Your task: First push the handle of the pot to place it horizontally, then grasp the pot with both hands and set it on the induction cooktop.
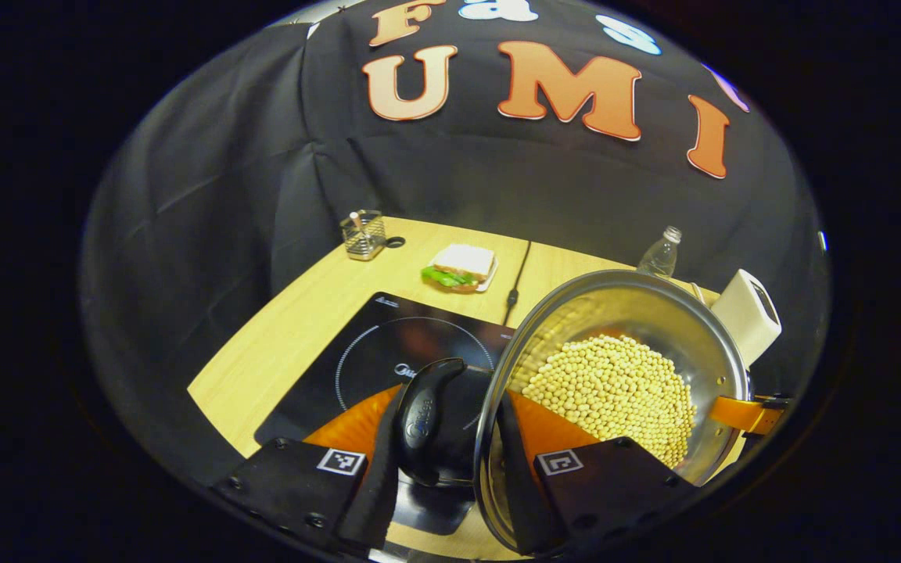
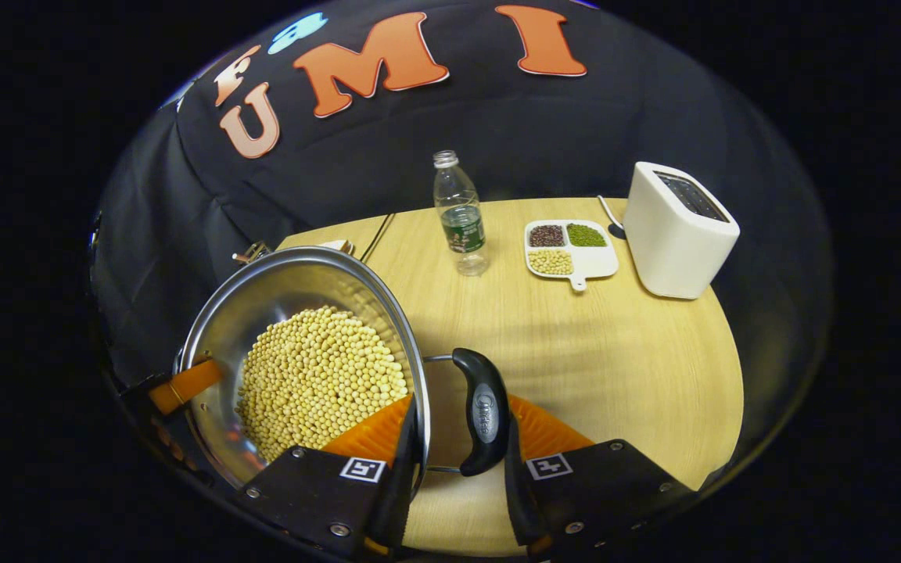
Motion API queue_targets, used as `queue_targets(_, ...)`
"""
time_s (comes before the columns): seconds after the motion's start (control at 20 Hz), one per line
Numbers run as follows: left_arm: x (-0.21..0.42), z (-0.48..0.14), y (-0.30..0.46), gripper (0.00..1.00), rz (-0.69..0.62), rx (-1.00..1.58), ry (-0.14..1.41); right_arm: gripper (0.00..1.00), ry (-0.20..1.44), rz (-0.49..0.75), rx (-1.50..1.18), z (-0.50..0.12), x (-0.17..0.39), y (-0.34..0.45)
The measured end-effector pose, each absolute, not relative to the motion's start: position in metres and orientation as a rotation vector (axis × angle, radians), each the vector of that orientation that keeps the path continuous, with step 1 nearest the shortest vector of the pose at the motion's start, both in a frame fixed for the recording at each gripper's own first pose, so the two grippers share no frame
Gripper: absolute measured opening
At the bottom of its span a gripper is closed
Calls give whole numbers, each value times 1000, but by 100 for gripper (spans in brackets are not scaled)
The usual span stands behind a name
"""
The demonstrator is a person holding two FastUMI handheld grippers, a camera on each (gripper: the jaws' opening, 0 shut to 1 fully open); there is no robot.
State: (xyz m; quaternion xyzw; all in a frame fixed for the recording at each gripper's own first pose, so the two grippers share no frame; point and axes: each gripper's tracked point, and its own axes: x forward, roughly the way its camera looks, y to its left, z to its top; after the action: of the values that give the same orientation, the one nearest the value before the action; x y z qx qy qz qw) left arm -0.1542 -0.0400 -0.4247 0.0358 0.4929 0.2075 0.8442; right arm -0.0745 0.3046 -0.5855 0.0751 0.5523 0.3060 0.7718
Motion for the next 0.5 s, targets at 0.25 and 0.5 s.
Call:
queue_targets(0.25,-156,-418,-39,65,465,44,1007,51,1169,678,151,-586,-65,303)
queue_targets(0.5,-153,-413,-29,65,415,56,996,51,1161,635,154,-589,-71,304)
